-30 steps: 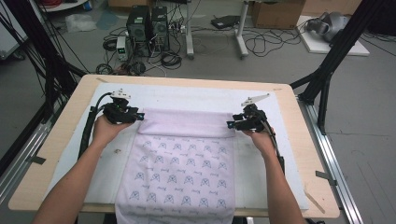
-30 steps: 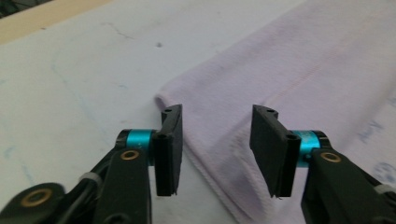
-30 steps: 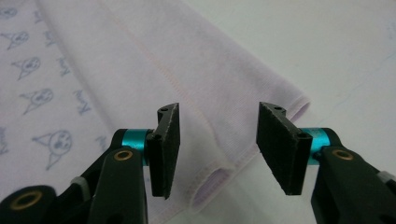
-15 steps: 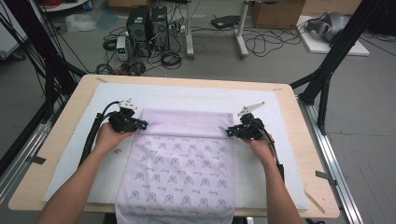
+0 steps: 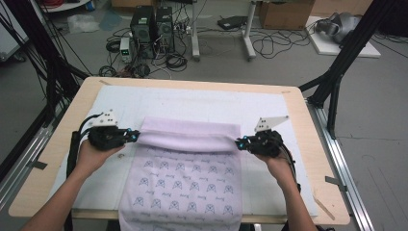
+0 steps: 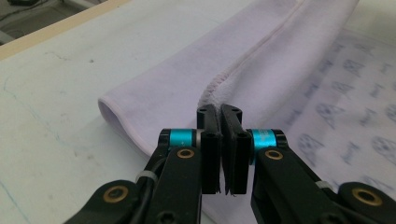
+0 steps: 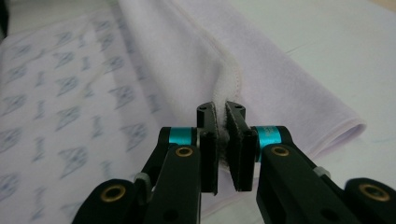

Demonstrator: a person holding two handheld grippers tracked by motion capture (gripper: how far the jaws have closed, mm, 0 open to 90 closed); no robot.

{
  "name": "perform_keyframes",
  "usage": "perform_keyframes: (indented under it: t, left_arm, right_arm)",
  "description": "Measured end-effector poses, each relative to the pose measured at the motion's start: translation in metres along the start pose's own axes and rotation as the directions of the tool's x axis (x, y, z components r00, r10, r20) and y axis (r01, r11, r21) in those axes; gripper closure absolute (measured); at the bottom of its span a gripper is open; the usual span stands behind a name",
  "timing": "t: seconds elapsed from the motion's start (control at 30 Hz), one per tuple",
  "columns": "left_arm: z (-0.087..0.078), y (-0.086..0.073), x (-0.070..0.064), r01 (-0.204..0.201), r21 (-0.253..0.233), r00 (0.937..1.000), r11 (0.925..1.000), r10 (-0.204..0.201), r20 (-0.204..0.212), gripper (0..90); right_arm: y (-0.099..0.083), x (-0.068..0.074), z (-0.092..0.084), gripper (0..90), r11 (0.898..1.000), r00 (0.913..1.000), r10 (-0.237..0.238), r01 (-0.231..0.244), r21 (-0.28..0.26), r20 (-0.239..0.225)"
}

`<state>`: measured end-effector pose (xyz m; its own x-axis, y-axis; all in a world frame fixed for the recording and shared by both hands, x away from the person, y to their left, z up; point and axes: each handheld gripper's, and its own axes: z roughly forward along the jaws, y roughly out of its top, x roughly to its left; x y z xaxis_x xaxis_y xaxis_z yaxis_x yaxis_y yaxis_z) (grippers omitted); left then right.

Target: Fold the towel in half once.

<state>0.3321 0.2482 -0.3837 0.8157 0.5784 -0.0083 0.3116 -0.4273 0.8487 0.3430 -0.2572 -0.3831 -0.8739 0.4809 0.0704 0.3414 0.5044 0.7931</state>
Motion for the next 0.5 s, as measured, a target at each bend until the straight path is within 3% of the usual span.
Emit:
perform_keyframes:
  t: [0.1,0.2,0.3,0.37,0.47,0.5]
  left_arm:
    - [-0.014,-0.014,-0.019,-0.017,-0.003,0.9997,0.9998,0.017,0.017,86.3]
    - [-0.027,-0.031,-0.038,-0.035,0.002,0.9988,0.9994,0.035,0.036,86.3]
    - [-0.033,-0.049,-0.054,-0.033,0.048,0.9968,0.9983,0.03,0.075,81.2]
    - [-0.033,-0.052,-0.056,-0.028,0.064,0.9961,0.9975,0.023,0.085,66.5]
    - [-0.032,-0.047,-0.05,-0.005,0.054,0.9965,0.9985,0.001,0.084,55.6]
    - [-0.031,-0.044,-0.048,-0.002,0.041,0.9967,0.9991,-0.001,0.081,55.6]
  right_arm:
    - [-0.012,0.025,-0.008,84.4,1.0,0.9997,-0.009,0.009,-0.023,-0.022]
    - [-0.027,0.049,-0.011,84.4,1.0,0.9986,-0.025,0.025,-0.009,-0.046]
    - [-0.043,0.071,-0.013,80.8,0.999,0.9943,-0.04,0.041,0.009,-0.099]
    - [-0.044,0.075,-0.016,72.6,0.999,0.9924,-0.047,0.046,-0.01,-0.114]
    - [-0.036,0.071,-0.018,67.2,0.999,0.9939,-0.043,0.039,-0.035,-0.101]
    - [-0.033,0.068,-0.016,66.3,0.999,0.9945,-0.042,0.039,-0.029,-0.096]
